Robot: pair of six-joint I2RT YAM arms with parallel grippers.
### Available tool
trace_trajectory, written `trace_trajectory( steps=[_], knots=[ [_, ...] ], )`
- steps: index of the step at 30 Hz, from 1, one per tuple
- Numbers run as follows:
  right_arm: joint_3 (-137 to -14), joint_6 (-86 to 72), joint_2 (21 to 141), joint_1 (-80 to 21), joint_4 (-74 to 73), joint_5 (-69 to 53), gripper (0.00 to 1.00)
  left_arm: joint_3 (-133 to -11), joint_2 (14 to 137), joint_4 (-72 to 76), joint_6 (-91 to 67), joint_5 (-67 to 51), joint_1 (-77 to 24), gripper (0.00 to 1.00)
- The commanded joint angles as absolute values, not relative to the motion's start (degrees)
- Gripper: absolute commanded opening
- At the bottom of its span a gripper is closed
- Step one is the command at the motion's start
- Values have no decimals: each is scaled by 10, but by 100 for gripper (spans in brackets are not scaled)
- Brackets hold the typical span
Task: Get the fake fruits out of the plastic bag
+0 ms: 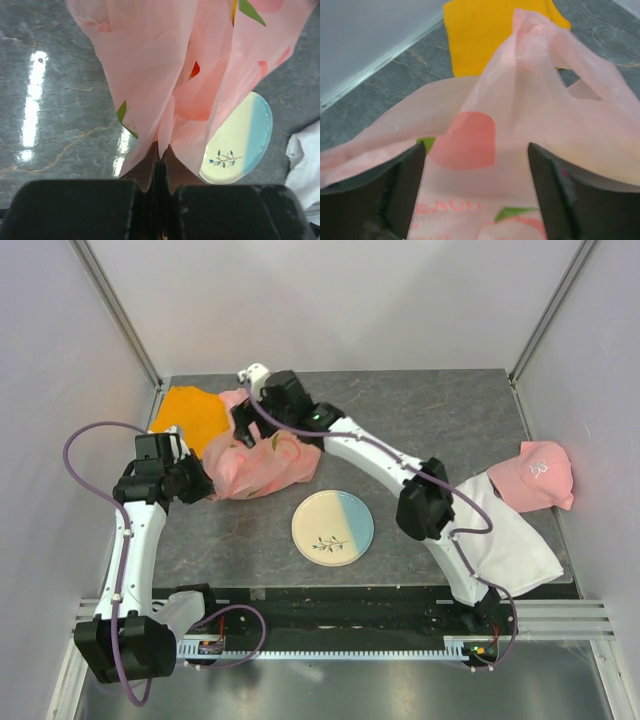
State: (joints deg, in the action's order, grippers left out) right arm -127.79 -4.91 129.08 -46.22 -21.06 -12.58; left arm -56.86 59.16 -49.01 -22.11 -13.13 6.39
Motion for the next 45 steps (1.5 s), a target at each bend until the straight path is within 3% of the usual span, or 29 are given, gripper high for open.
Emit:
trace_trajectory(
  steps=[1, 5, 13, 24, 26, 29, 31, 32, 33, 35, 39, 45],
  knots=[
    [-1380, -87, 1342, -514, -157, -4, 98, -580, 578, -434, -252, -208, 68, 2],
    [-1399, -129, 1364, -520, -134, -8, 98, -591, 577, -436, -249, -202, 68, 2],
    [-1444, -104, 1425, -541, -133, 222, 93, -594, 568, -460, -245, -206, 68, 1],
    [-1454, -84, 1458, -542, -113, 214, 85, -605, 561, -460, -236, -206, 69, 2],
    [-1444, -78, 1451, -542, -115, 213, 78, -608, 561, -460, -236, -207, 69, 2],
    [-1436, -72, 1443, -541, -120, 214, 55, -611, 559, -454, -236, -207, 69, 2],
    [-1428, -69, 1436, -539, -122, 215, 32, -613, 561, -447, -238, -207, 69, 2],
    [-1426, -66, 1434, -540, -123, 216, 28, -618, 562, -446, -239, -212, 69, 2],
    [-1418, -54, 1425, -538, -124, 217, 13, -621, 562, -443, -237, -215, 69, 2],
    [-1410, -41, 1413, -537, -127, 221, 0, -635, 568, -438, -236, -221, 69, 2],
    [-1392, -17, 1366, -514, -140, 205, 0, -685, 591, -430, -210, -209, 69, 2],
    [-1390, -5, 1293, -445, -142, 167, 0, -854, 708, -438, -134, -186, 69, 2]
  ],
)
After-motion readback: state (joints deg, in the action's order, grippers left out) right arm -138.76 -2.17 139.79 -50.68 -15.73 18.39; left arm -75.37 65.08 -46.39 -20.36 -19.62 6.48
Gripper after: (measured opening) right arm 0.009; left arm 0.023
